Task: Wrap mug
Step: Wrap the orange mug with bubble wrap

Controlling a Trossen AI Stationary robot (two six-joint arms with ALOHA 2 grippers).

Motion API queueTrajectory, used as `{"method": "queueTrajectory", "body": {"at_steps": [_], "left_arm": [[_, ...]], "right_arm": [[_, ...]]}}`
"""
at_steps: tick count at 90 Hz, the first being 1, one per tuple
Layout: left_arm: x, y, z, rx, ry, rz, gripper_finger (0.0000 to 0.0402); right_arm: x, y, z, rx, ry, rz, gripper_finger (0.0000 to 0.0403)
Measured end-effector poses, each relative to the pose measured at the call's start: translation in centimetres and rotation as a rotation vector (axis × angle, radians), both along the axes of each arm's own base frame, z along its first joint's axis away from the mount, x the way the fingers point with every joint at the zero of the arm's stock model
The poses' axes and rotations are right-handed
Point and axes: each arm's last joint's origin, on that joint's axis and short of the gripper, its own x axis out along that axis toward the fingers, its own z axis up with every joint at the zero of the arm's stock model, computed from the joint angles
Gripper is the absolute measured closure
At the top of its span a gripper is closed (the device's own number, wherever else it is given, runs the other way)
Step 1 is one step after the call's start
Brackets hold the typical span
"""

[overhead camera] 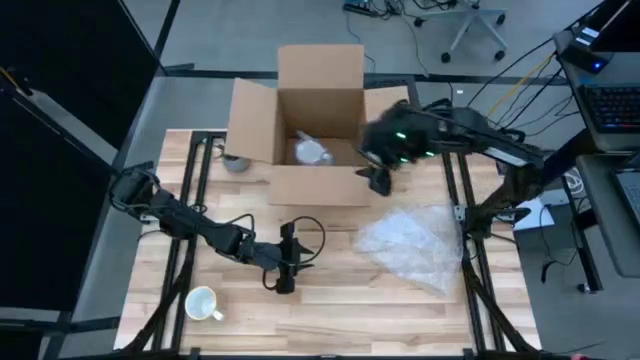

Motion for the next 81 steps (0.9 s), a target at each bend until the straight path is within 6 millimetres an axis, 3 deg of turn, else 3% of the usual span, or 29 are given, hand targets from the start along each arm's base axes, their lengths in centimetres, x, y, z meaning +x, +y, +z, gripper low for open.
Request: {"method": "queueTrajectory", "body": {"at_steps": [10, 21, 29, 44, 53, 65, 74, 81], "left_arm": [[0.0, 0.0, 0.0, 0.002, -0.003, 0.001, 0.0259], [0.0, 0.1, 0.1, 0.017, -0.011, 0.024, 0.0259], [0.0, 0.1, 0.1, 0.016, -0.013, 0.029, 0.0259], [0.0, 0.0, 0.1, -0.021, -0.015, 0.047, 0.0259], [-0.1, -0.3, 0.2, -0.027, -0.027, 0.041, 0.0259], [-0.1, -0.7, 0.3, -0.041, -0.042, 0.032, 0.0259], [-0.2, -1.1, 0.4, -0.044, -0.048, 0.020, 0.0259], [-0.3, -1.3, 0.4, -0.045, -0.049, 0.012, 0.0259]], "right_arm": [[-2.2, 3.0, 0.7, 0.044, -0.024, -0.014, 0.0140], [-3.1, 6.5, -1.0, 0.135, 0.048, -0.031, 0.0140], [-2.8, 9.3, -4.3, 0.173, 0.164, -0.042, 0.0140], [-2.8, 13.2, -13.1, 0.122, 0.349, -0.144, 0.0140], [-3.7, 13.4, -18.2, 0.087, 0.428, -0.293, 0.0140], [-4.9, 12.6, -23.5, 0.075, 0.485, -0.435, 0.0140], [-5.9, 11.3, -25.9, 0.064, 0.527, -0.530, 0.0140], [-6.7, 10.3, -26.5, 0.052, 0.529, -0.577, 0.0140]]}}
